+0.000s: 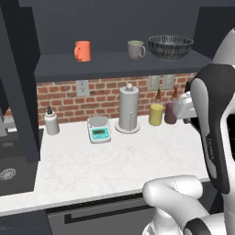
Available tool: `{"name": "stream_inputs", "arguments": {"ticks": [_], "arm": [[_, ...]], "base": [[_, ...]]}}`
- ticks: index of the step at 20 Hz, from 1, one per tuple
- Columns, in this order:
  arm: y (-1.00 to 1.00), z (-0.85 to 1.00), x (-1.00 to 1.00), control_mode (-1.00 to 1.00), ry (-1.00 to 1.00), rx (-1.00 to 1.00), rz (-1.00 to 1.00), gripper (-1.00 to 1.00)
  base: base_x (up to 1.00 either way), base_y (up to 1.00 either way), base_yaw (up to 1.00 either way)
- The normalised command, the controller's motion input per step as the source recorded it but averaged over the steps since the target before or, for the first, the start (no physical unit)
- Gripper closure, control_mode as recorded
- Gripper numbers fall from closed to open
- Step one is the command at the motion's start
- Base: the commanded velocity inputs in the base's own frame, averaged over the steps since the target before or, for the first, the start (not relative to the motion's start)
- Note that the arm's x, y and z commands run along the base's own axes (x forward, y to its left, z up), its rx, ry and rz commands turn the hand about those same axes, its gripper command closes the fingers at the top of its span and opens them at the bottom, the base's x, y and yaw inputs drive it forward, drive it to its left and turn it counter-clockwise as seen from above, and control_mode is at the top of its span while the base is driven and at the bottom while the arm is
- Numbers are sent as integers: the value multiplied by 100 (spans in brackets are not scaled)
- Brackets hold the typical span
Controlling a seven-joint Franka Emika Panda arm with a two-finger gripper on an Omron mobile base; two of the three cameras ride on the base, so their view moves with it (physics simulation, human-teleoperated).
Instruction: Gather all objects into one cabinet and sort the glasses and bowls to opposite sides.
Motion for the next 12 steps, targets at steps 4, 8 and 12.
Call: {"name": "stream_inputs", "arguments": {"ticks": [4, 8, 12], "arm": [[0, -20, 0, -100, -8, 0, 0, -100], [0, -5, 0, -100, -5, 2, -1, -100], [0, 0, 0, -100, -4, 2, 0, -100]], "base": [[0, 0, 0], [0, 0, 0], [0, 0, 0]]}}
